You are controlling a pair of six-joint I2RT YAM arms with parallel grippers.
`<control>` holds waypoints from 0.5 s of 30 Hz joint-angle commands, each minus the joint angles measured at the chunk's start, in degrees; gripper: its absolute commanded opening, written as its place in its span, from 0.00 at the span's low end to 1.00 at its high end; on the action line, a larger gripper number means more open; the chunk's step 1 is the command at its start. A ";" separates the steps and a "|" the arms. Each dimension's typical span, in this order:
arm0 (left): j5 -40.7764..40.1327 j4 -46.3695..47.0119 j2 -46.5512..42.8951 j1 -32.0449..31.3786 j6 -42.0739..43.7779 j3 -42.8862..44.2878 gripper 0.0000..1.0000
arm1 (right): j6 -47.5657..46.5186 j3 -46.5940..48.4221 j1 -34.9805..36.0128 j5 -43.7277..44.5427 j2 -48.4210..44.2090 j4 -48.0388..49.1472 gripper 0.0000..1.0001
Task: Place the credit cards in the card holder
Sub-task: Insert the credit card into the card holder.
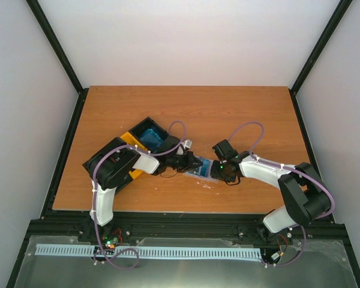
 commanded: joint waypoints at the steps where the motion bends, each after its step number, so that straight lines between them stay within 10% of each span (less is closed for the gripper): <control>1: 0.49 1.18 2.10 -1.67 0.69 -0.18 0.01 | 0.63 -1.70 -0.26 -1.67 2.95 -1.17 0.35; 15: 0.87 -2.02 1.66 -1.76 3.44 -0.03 0.10 | 1.44 -1.72 -0.21 -1.29 3.50 -0.26 0.34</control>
